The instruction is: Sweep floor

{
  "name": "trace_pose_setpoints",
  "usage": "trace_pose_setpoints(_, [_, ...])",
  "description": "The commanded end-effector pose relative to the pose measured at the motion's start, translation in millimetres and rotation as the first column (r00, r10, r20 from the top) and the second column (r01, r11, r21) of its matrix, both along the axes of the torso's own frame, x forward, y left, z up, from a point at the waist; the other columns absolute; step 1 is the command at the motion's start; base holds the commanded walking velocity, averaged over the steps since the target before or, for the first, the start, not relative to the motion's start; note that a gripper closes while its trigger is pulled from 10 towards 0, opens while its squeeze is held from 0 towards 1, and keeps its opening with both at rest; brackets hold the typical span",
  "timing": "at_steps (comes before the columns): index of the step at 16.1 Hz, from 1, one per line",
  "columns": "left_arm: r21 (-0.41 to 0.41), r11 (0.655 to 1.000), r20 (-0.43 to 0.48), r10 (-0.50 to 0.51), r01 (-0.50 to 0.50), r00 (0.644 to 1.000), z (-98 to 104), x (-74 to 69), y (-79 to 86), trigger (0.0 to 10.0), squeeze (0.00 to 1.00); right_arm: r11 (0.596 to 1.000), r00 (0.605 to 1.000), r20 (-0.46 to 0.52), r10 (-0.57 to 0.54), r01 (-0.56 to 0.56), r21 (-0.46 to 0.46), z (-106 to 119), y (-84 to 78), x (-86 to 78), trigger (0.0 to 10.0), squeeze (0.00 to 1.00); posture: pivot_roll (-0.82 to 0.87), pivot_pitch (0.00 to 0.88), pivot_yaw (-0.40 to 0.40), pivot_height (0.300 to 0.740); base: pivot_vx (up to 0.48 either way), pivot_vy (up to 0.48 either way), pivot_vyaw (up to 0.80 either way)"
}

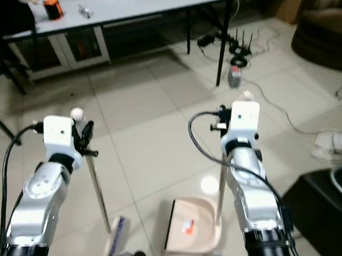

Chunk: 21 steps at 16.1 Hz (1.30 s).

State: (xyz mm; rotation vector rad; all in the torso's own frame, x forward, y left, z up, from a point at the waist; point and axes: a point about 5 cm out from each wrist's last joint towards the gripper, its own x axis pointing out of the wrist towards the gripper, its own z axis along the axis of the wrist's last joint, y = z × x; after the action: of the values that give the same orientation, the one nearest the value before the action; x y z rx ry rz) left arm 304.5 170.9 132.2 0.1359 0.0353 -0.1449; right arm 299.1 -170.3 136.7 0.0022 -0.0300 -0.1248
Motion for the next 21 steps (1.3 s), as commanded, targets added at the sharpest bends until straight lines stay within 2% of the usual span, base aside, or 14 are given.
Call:
trace_pose_setpoints(1, [0.017,1.000,0.035,0.001,-0.001,0.999,8.0,-0.9,1.2,10.0,0.00,1.000,0.998,0.055,0.009,-0.011,0.027,10.5,0.7,0.8,10.0,0.00,-0.10,0.000,0.047,0.740,-0.300,0.000,0.00])
trace_pose_setpoints(3, [0.021,1.000,0.034,0.001,-0.001,0.999,7.9,-1.4,1.3,10.0,0.00,0.995,0.996,0.070,0.059,-0.064,0.078,12.0,3.9,-1.9,10.0,0.00,-0.10,0.000,0.047,0.740,-0.296,0.000,0.00])
trace_pose_setpoints(8, [0.026,1.000,0.035,0.007,-0.008,0.999,7.9,-2.5,2.9,10.0,0.00,0.993,0.993,0.052,0.110,-0.112,0.044,7.9,12.2,-2.2,10.0,0.00,-0.09,0.000,0.044,0.740,-0.297,0.000,0.00])
trace_pose_setpoints(15, [0.020,1.000,0.038,0.012,-0.013,0.999,8.5,-3.1,2.9,10.0,0.00,0.991,0.991,0.036,0.128,-0.129,0.041,5.2,13.0,-3.1,10.0,0.00,-0.09,0.000,0.037,0.740,-0.297,0.000,0.00])
trace_pose_setpoints(18, [0.010,1.000,0.040,0.013,-0.013,0.999,9.5,-3.2,3.0,10.0,0.00,0.990,0.991,0.029,0.133,-0.135,0.041,4.3,12.9,-2.8,10.0,0.00,-0.09,0.000,0.033,0.740,0.000,0.000,0.00])
trace_pose_setpoints(21, [0.004,1.000,0.039,0.016,-0.016,0.999,9.1,-3.8,4.4,10.0,0.00,0.989,0.990,0.023,0.138,-0.138,0.043,3.0,13.4,-2.4,10.0,0.00,-0.09,0.000,0.029,0.740,0.000,0.339,0.00])
